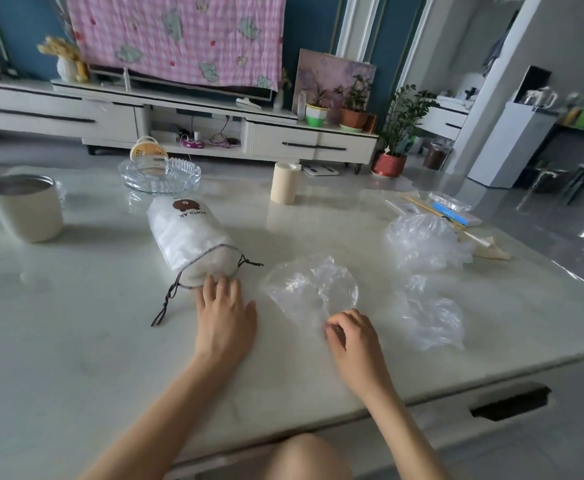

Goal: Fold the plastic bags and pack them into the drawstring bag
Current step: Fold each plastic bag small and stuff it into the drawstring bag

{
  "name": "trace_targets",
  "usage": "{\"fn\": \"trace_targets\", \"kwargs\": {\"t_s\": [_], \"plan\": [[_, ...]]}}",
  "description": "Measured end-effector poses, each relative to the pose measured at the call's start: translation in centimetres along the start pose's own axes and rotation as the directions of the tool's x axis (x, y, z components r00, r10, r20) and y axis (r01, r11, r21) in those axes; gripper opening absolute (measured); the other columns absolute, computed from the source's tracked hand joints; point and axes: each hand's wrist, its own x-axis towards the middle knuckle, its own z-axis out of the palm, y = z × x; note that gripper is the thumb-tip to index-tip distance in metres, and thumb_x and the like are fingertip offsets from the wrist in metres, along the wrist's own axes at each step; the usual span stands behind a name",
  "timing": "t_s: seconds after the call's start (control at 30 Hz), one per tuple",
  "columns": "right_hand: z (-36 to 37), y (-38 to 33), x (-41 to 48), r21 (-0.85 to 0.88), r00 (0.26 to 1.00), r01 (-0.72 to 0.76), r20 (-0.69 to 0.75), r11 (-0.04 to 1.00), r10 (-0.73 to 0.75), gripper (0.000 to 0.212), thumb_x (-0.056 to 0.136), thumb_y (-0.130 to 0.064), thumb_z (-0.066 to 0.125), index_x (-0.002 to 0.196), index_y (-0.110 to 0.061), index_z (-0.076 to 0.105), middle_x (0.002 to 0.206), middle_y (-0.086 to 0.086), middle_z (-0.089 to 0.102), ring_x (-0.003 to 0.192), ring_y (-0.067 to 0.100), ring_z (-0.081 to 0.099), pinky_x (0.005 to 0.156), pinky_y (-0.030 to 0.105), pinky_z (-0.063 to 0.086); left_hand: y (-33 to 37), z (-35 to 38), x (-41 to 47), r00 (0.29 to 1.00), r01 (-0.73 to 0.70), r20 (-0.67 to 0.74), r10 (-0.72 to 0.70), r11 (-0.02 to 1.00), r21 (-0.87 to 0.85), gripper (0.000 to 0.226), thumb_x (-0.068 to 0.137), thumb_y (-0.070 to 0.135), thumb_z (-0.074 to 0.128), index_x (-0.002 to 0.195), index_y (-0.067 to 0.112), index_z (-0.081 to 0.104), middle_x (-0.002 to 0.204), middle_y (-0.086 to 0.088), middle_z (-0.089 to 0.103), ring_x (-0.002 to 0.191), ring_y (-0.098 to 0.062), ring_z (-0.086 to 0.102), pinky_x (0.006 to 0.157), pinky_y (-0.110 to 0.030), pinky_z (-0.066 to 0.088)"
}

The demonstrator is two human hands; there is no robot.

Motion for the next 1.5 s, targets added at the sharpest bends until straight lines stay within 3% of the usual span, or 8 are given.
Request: {"fn": "trace_targets", "kwargs": {"t_s": [0.2, 0.37, 0.47, 0.6, 0.8, 1.07, 1.33, 1.5], "plan": [[-0.9, -2.2, -0.6, 0.203, 0.969, -0.065, -0.219, 0.977, 0.110, 0.018, 0.081, -0.026, 0.058, 0.076, -0.011, 0.065, 0.108, -0.001, 0.060, 0.104, -0.001, 0.045, 0.091, 0.015, 0.032, 0.2, -1.5, -2.3, 0.969, -0.238, 0.032, 0.245, 0.961, -0.143, 0.067, 0.084, 0.044, 0.039, 0.131, -0.003, 0.047, 0.135, -0.023, 0.049, 0.127, -0.039, 0.045, 0.107, -0.032, 0.019], [-3.2, -8.9, 0.6, 0.594, 0.980, -0.119, -0.059, 0.796, 0.190, 0.015, 0.087, -0.026, 0.059, 0.079, -0.014, 0.063, 0.085, -0.009, 0.066, 0.083, 0.000, 0.059, 0.075, 0.013, 0.042, 0.4, -2.8, -3.1, 0.997, -0.078, -0.065, 0.052, 0.847, -0.525, 0.068, 0.092, 0.043, 0.052, 0.144, 0.006, 0.029, 0.148, -0.006, 0.034, 0.139, -0.021, 0.028, 0.113, -0.025, 0.018], [-4.8, -13.1, 2.9, 0.787, 0.959, -0.260, 0.145, 0.559, 0.242, 0.014, 0.091, -0.009, 0.056, 0.078, -0.007, 0.061, 0.069, 0.000, 0.063, 0.060, 0.004, 0.057, 0.058, 0.013, 0.042, -0.8, -3.8, -3.2, 0.981, 0.147, 0.040, -0.192, 0.580, -0.801, 0.065, 0.091, 0.056, 0.042, 0.137, 0.010, 0.041, 0.140, -0.006, 0.045, 0.132, -0.022, 0.039, 0.111, -0.037, 0.030], [-3.7, -15.6, 4.9, 0.859, 0.868, -0.463, 0.389, 0.219, 0.309, 0.015, 0.090, -0.004, 0.052, 0.080, -0.009, 0.062, 0.074, 0.007, 0.057, 0.064, 0.016, 0.052, 0.053, 0.024, 0.042, -2.4, -5.4, -3.4, 0.936, 0.237, 0.190, -0.298, 0.131, -0.963, 0.021, 0.097, 0.028, 0.047, 0.115, 0.017, 0.052, 0.110, -0.006, 0.058, 0.104, -0.011, 0.060, 0.087, -0.021, 0.046], [1.1, -14.0, 2.6, 0.699, 0.768, -0.603, 0.375, 0.386, 0.520, 0.018, 0.091, -0.008, 0.052, 0.075, -0.014, 0.058, 0.066, 0.001, 0.054, 0.056, 0.013, 0.051, 0.042, 0.016, 0.041, -3.1, -6.8, -4.1, 0.929, 0.289, 0.325, -0.176, -0.202, -0.936, 0.058, 0.087, 0.054, 0.033, 0.118, 0.013, 0.058, 0.107, -0.010, 0.066, 0.104, -0.025, 0.060, 0.096, -0.037, 0.045], [2.0, -12.7, 1.1, 0.516, 0.830, -0.558, 0.353, 0.650, 0.432, 0.058, 0.087, -0.061, 0.045, 0.076, -0.005, 0.054, 0.074, 0.010, 0.056, 0.075, 0.024, 0.055, 0.070, 0.034, 0.042, -3.1, -6.6, -5.5, 0.912, 0.316, 0.186, -0.364, 0.337, -0.887, 0.030, 0.090, 0.034, 0.056, 0.086, 0.004, 0.054, 0.074, -0.010, 0.053, 0.068, -0.018, 0.051, 0.061, -0.031, 0.042], [3.3, -11.3, 1.3, 0.438, 0.873, -0.487, 0.205, 0.756, 0.443, 0.028, 0.080, -0.021, 0.071, 0.101, -0.011, 0.056, 0.100, 0.004, 0.056, 0.075, 0.013, 0.052, 0.054, 0.018, 0.038, -2.2, -8.1, -8.1, 0.797, 0.397, -0.036, -0.603, 0.567, -0.722, 0.014, 0.096, 0.015, 0.047, 0.084, 0.011, 0.052, 0.059, -0.006, 0.061, 0.045, -0.007, 0.052, 0.042, -0.014, 0.037], [3.0, -10.9, 1.8, 0.093, 0.914, -0.374, 0.206, 0.923, 0.350, 0.048, 0.080, -0.033, 0.071, 0.117, -0.009, 0.053, 0.107, 0.009, 0.054, 0.099, 0.027, 0.054, 0.080, 0.031, 0.041, -2.9, -11.7, -10.1, 0.836, 0.536, 0.123, -0.535, 0.844, 0.025, 0.041, 0.093, 0.048, 0.043, 0.113, 0.012, 0.049, 0.102, -0.009, 0.065, 0.095, -0.029, 0.060, 0.075, -0.029, 0.043]]}}
